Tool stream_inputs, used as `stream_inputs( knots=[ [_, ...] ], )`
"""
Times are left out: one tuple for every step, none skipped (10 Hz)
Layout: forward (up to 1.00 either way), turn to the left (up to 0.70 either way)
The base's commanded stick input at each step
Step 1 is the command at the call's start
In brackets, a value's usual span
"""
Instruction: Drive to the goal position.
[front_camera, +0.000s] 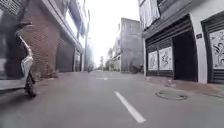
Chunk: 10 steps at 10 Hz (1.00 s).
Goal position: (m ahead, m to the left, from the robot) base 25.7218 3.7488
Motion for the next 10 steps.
stream_inputs(
  knots=[
    [1.00, 0.00],
    [1.00, 0.00],
    [1.00, 0.00],
    [1.00, 0.00],
    [1.00, 0.00],
    [1.00, 0.00],
    [1.00, 0.00],
    [1.00, 0.00],
    [1.00, 0.00],
    [1.00, 0.00]
  ],
)
